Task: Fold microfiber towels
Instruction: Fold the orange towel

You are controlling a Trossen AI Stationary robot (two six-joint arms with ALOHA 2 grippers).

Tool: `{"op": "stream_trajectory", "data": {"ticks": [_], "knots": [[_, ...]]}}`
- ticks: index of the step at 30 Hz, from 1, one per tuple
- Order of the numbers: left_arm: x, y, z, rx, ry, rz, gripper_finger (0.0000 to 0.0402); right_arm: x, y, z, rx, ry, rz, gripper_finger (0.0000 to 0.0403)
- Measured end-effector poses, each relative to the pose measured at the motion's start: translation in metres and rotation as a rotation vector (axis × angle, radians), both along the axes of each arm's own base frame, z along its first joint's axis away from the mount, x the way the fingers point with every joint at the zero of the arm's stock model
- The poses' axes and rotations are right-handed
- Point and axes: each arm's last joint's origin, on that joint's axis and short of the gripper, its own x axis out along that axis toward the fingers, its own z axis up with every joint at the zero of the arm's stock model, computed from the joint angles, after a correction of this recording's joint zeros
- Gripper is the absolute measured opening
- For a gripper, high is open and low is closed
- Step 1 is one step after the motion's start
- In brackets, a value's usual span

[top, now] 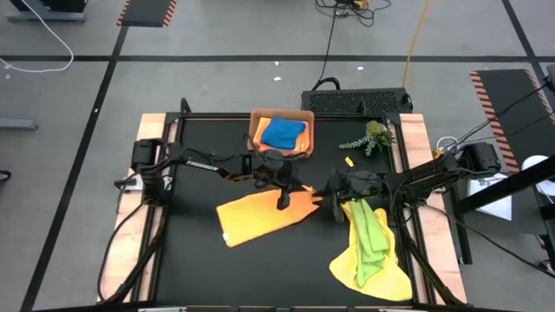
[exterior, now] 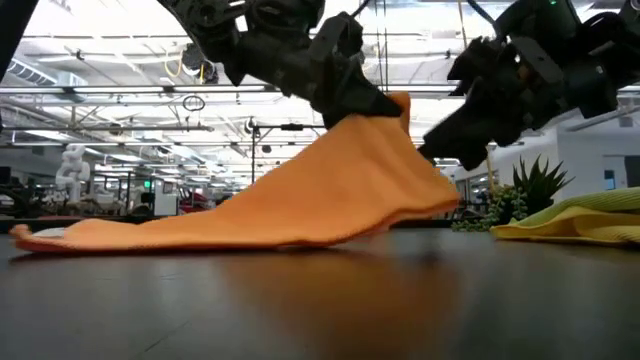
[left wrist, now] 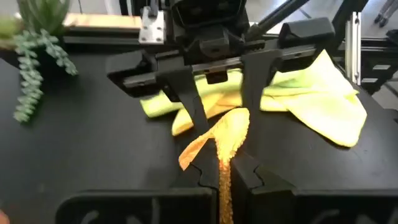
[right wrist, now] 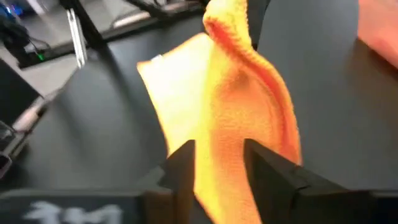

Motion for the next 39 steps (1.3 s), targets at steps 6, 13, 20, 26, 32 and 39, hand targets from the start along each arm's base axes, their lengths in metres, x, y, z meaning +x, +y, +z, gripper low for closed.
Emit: {"op": "stream_trajectory", "data": {"ticks": [6, 13, 20, 26, 32, 39], "knots": [[-0.005, 0.0, 0.011, 0.046, -0.014, -0.014, 0.0003, 0.004, -0.002, -0.013, 0.026, 0.059, -0.099, 0.0209], [-0.011, -0.001, 0.014, 0.08, 0.032, -0.01, 0.0002, -0.001, -0.008, -0.03, 0.045, 0.094, -0.165, 0.0218], [-0.014, -0.005, 0.018, 0.112, 0.045, -0.013, 0.0002, -0.039, -0.014, -0.042, 0.158, -0.065, -0.219, 0.0206], [-0.015, -0.007, 0.018, 0.143, 0.044, -0.017, 0.0002, -0.04, -0.015, -0.039, 0.215, -0.136, -0.255, 0.0206], [-0.014, -0.008, 0.019, 0.136, 0.037, 0.002, 0.0003, -0.033, -0.016, -0.047, 0.18, -0.089, -0.281, 0.0206], [-0.014, -0.009, 0.018, 0.137, 0.041, -0.001, 0.0003, -0.015, -0.008, -0.049, 0.177, -0.114, -0.219, 0.0206]]}}
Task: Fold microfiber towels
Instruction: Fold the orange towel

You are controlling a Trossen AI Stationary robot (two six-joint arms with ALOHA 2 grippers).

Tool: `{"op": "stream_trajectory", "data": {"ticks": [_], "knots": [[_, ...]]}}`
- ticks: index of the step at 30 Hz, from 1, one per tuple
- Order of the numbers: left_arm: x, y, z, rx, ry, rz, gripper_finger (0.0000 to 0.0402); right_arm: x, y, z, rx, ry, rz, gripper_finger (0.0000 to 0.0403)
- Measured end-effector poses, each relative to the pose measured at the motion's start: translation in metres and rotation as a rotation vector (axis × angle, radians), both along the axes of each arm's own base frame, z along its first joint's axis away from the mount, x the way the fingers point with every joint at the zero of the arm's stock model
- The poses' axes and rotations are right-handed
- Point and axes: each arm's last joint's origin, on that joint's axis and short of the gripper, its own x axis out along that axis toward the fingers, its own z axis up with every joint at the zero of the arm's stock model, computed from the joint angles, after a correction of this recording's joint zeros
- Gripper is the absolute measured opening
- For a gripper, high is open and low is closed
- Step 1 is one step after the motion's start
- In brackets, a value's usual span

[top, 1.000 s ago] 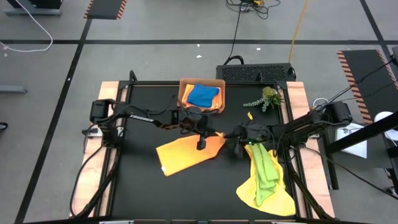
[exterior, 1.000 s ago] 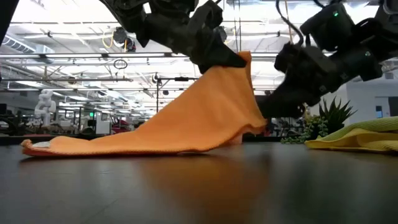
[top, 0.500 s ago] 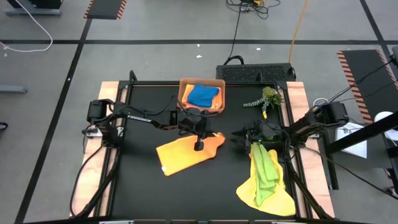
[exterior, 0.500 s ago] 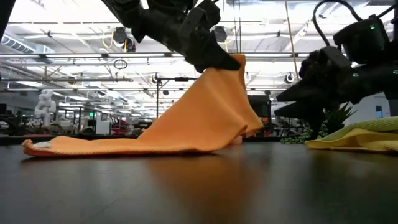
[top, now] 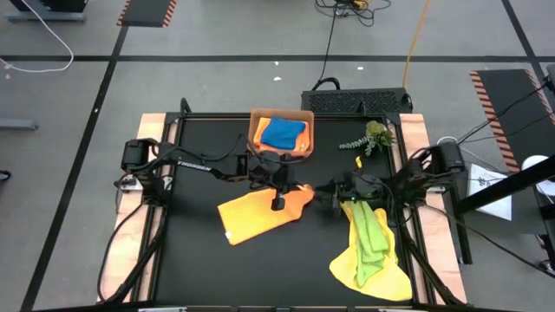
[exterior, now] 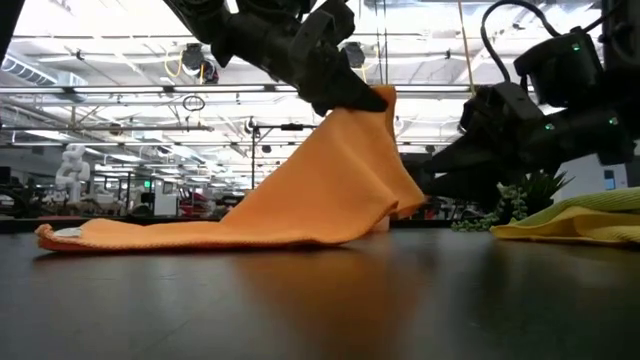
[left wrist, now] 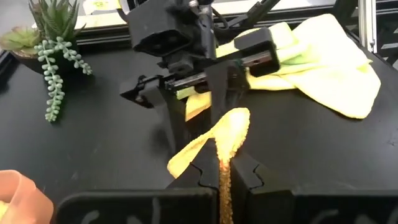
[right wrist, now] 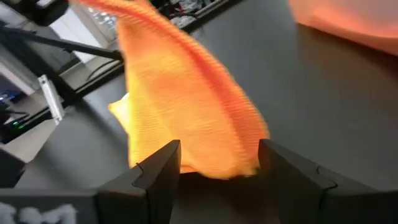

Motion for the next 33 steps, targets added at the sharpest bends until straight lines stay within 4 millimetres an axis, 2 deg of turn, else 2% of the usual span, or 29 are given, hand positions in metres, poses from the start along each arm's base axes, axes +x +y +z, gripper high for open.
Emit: {"op": "stream_trajectory", "data": {"ticks": [5, 9, 14, 18, 21, 29, 33], "knots": [[-0.012, -0.004, 0.017, 0.02, 0.021, -0.006, 0.0004, 0.002, 0.005, -0.006, -0.005, -0.005, 0.028, 0.0206], [-0.021, -0.011, 0.03, 0.051, 0.016, -0.012, 0.0003, 0.008, 0.006, -0.005, -0.025, -0.076, 0.037, 0.0206], [-0.026, -0.02, 0.04, 0.063, -0.009, -0.04, 0.0004, 0.031, 0.005, -0.006, -0.041, -0.108, 0.085, 0.0206], [-0.027, -0.024, 0.041, 0.061, -0.001, -0.05, 0.0004, 0.049, 0.006, -0.013, -0.058, -0.109, 0.14, 0.0206], [-0.028, -0.027, 0.04, 0.06, 0.01, -0.048, 0.0003, 0.054, 0.005, -0.017, -0.056, -0.11, 0.167, 0.0206], [-0.03, -0.032, 0.035, 0.073, 0.063, -0.024, 0.0003, 0.053, 0.006, -0.017, -0.059, -0.131, 0.224, 0.0204], [-0.031, -0.032, 0.034, 0.072, 0.074, -0.023, 0.0005, 0.053, 0.006, -0.017, -0.06, -0.134, 0.224, 0.019]]}}
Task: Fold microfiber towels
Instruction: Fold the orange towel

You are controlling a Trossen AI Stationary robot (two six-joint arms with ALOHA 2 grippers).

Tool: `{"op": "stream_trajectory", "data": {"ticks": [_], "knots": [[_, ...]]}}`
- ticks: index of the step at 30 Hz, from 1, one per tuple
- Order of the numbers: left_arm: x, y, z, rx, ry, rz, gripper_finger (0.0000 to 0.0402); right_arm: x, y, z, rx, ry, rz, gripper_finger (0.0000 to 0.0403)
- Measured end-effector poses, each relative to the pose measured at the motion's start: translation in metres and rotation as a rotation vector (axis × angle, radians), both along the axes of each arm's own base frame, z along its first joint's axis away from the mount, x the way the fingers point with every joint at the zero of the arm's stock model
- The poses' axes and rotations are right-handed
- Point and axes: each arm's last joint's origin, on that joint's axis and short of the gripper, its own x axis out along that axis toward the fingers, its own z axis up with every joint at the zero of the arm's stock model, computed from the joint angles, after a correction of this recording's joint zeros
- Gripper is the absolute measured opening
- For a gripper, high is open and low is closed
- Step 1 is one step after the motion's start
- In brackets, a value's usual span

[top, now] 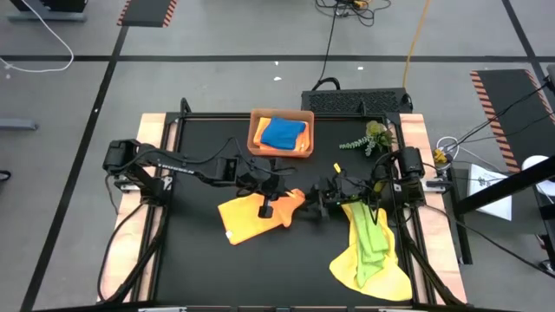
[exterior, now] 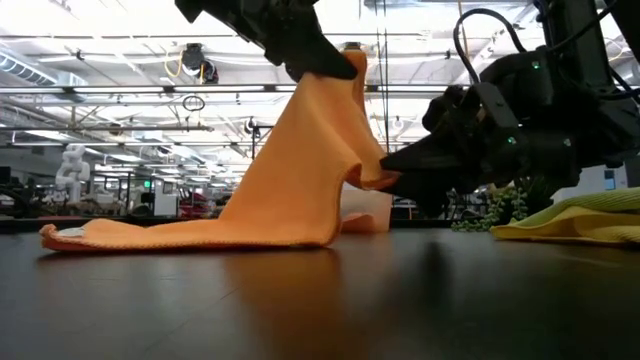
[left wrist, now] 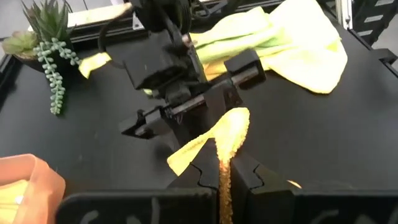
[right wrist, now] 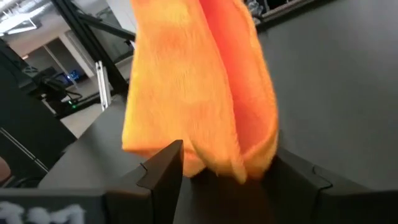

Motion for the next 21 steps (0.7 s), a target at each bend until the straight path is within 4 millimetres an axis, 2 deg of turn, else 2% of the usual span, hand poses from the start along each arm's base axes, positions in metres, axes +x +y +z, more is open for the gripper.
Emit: {"op": "stream_trajectory", "data": {"ticks": [6, 15, 18, 21], "knots": [[-0.001, 0.0, -0.002, -0.005, 0.02, 0.004, 0.0005, 0.0, 0.0, 0.0, -0.018, -0.005, 0.001, 0.0143], [-0.003, 0.001, -0.005, -0.002, 0.06, 0.034, 0.0004, 0.0, 0.0, 0.0, -0.026, -0.005, -0.001, 0.0045], [-0.004, 0.001, -0.006, 0.0, 0.08, 0.053, 0.0004, -0.004, 0.0, 0.006, -0.025, -0.023, -0.001, 0.0011], [-0.005, 0.0, -0.007, -0.003, 0.086, 0.065, 0.0004, -0.011, 0.001, 0.019, -0.023, -0.069, 0.004, 0.0006]]}}
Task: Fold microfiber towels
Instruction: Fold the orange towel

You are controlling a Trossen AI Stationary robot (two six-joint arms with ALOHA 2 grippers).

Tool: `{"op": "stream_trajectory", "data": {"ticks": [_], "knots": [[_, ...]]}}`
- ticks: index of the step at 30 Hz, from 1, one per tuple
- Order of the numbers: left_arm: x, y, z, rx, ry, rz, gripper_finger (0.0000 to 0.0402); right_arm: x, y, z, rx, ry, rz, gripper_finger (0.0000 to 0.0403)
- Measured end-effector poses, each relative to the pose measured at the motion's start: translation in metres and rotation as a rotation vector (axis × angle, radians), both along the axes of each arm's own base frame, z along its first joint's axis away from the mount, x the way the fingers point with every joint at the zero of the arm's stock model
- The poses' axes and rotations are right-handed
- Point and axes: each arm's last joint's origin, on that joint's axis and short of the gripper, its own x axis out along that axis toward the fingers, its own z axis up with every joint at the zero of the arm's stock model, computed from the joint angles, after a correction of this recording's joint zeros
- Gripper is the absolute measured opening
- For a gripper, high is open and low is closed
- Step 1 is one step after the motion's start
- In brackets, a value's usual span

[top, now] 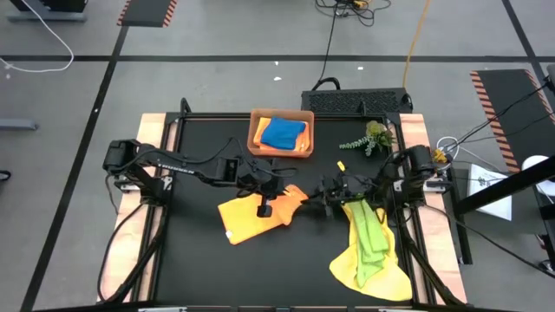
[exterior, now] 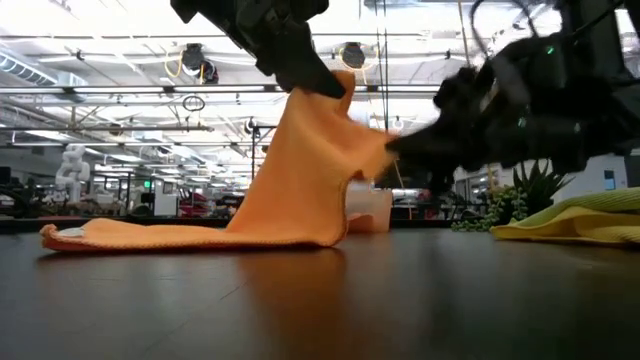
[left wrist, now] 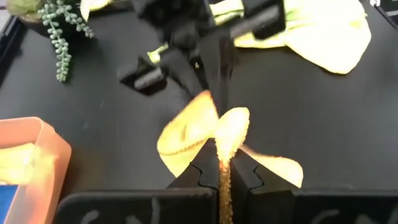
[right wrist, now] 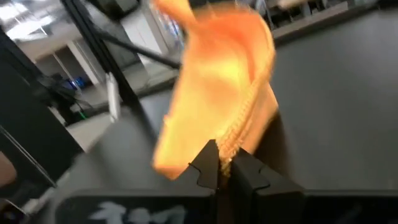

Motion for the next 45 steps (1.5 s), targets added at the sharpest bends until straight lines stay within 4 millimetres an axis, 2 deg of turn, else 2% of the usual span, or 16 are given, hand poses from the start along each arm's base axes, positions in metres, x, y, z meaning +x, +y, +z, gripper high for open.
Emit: {"op": "stream_trajectory", "data": {"ticks": [5, 12, 20, 24, 29, 36, 40, 45], "knots": [[-0.001, -0.007, 0.008, -0.033, -0.048, 0.008, 0.0005, -0.01, 0.01, 0.035, 0.008, -0.138, 0.043, 0.0003], [-0.019, -0.031, 0.039, 0.023, -0.157, 0.081, 0.0005, -0.016, 0.03, 0.084, -0.094, -0.179, 0.096, 0.0001], [-0.047, -0.067, 0.075, 0.005, -0.312, 0.137, 0.0005, -0.016, 0.05, 0.151, -0.211, -0.19, 0.098, 0.0001], [-0.056, -0.091, 0.084, -0.026, -0.382, 0.142, 0.0004, -0.012, 0.061, 0.172, -0.231, -0.132, 0.149, 0.0001], [-0.067, -0.122, 0.094, -0.085, -0.479, 0.081, 0.0003, -0.008, 0.081, 0.187, -0.244, -0.118, 0.221, 0.0001], [-0.082, -0.16, 0.097, -0.123, -0.56, 0.069, 0.0003, -0.017, 0.106, 0.204, -0.226, -0.196, 0.302, 0.0], [-0.089, -0.173, 0.103, -0.184, -0.608, 0.045, 0.0003, -0.018, 0.117, 0.212, -0.194, -0.243, 0.33, 0.0], [-0.091, -0.182, 0.098, -0.217, -0.587, 0.019, 0.0003, -0.01, 0.138, 0.208, -0.187, -0.238, 0.384, 0.0]]}}
